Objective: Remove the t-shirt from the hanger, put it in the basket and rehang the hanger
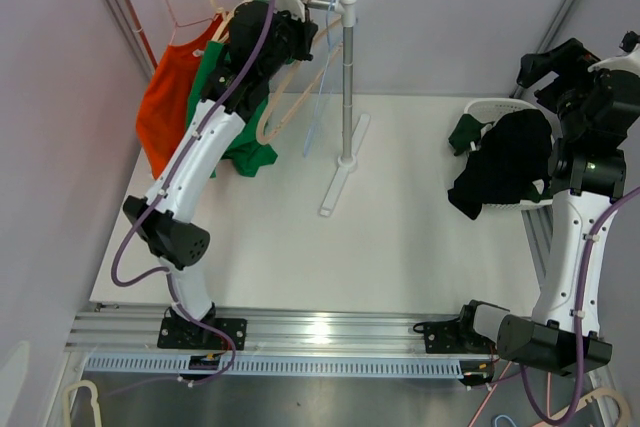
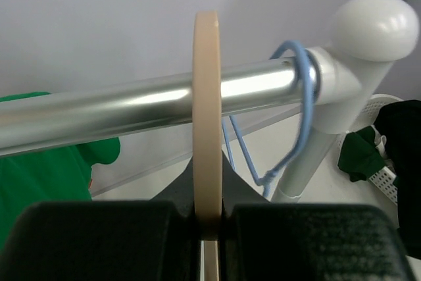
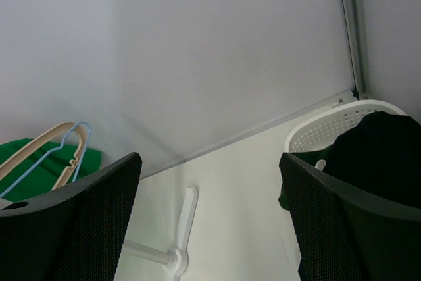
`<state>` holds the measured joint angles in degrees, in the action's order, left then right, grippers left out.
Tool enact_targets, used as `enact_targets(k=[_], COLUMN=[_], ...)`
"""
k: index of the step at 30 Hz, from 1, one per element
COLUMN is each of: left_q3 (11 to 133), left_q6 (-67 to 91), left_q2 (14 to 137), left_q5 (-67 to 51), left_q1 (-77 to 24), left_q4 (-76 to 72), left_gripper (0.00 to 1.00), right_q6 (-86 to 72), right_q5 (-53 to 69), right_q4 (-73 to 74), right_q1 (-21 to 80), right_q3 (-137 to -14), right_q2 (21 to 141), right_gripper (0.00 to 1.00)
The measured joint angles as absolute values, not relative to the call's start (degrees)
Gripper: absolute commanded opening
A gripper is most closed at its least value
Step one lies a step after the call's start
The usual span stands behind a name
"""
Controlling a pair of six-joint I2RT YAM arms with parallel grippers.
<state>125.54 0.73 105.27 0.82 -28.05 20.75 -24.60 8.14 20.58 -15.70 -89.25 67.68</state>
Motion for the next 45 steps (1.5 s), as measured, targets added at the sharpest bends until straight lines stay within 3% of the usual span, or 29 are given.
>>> enact_targets(k=[2, 6, 8, 13, 16, 19, 23, 29, 36, 45], left_q3=[126.1, 126.5, 126.6, 126.8, 126.8, 124.2, 119.2, 120.9, 126.4, 127.0], left_q6=[0.1, -0.1, -0.2, -0.4, -0.2, -0.1, 1.1, 1.3, 3.1, 3.0], left_q2=[105.8, 105.8, 105.8, 105.0, 103.2, 98.9, 90.1, 83.8, 89.8, 98.4], left_q5=[1.3, 1.3, 1.3, 1.3, 1.3, 1.3, -0.4, -0.3, 0.8, 1.5], left_q1=[-28.9, -29.5, -29.5, -29.5, -29.5, -29.5, -27.9, -20.6, -10.3, -8.9], left_q4=[20.8, 21.3, 22.0, 24.8, 27.5, 27.7, 27.6, 27.7, 30.3, 33.5], left_gripper=[0.02, 0.15, 0.31, 0.49, 0.72, 0.79, 0.81, 0.85, 0.81, 0.82], right_q6=[-24.6, -24.6, -24.8, -25.0, -25.0, -25.0, -24.8, -23.7, -23.3, -23.3], right_q5=[8.4, 8.5, 8.8, 10.0, 10.4, 11.0, 12.2, 14.8, 17.2, 18.5], right_q4=[20.6, 20.6, 20.6, 20.6, 20.6, 20.0, 19.5, 19.2, 19.0, 17.3], right_q1=[-15.7, -15.7, -15.7, -15.5, -15.3, -15.0, -14.1, -13.3, -12.7, -12.7], right_q3=[-89.3, -88.7, -88.2, -88.0, -87.9, -87.2, -86.2, -86.1, -86.1, -85.9], right_q2=[67.7, 67.6, 67.6, 67.7, 67.7, 67.7, 67.7, 68.4, 69.1, 69.1], right_gripper=[0.90, 0.90, 0.91, 0.91, 0.91, 0.91, 0.92, 0.93, 0.93, 0.94])
